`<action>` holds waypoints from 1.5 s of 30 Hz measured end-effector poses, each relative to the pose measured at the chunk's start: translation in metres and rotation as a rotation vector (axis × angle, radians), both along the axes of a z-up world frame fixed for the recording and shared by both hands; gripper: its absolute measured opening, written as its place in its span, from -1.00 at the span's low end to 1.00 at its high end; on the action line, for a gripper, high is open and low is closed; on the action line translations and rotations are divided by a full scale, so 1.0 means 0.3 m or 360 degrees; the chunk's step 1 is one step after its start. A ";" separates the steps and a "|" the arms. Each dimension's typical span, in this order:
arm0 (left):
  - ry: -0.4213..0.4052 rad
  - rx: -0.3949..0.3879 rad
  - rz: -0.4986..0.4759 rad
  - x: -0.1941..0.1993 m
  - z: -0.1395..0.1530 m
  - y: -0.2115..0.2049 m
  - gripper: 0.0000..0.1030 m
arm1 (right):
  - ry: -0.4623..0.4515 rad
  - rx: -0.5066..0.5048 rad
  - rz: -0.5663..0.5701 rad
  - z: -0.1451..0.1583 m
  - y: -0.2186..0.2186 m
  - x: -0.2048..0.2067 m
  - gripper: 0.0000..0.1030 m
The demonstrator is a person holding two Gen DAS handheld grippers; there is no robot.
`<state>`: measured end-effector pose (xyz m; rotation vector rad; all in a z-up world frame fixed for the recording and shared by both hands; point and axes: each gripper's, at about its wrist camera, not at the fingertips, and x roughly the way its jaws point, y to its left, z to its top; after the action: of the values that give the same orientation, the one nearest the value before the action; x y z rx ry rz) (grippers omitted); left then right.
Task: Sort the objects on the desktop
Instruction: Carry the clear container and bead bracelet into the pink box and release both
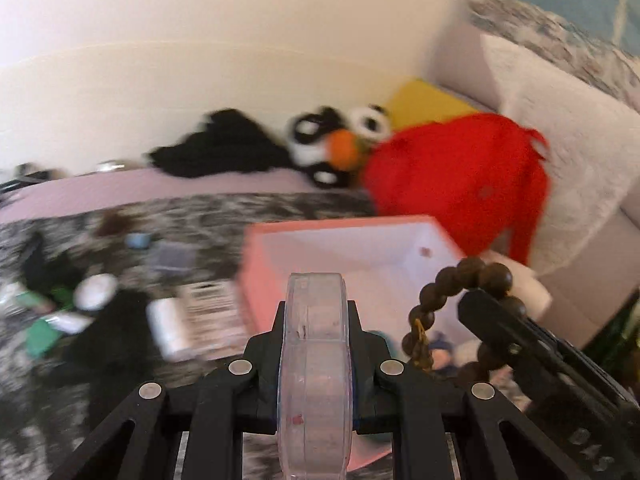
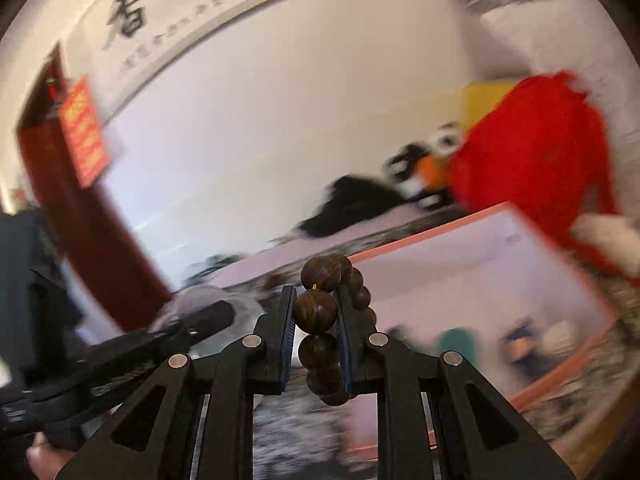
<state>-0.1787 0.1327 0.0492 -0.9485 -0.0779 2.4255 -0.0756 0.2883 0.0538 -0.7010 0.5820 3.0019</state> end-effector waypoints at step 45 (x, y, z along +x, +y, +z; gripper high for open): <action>-0.0190 -0.0286 0.0500 0.128 -0.231 -0.403 0.61 | -0.0428 0.0511 -0.0179 -0.144 -0.342 -0.061 0.63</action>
<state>-0.1404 0.0117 -0.0202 -1.2424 -0.0560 2.6944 -0.0939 0.1856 0.0106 -0.9815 0.1199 2.7364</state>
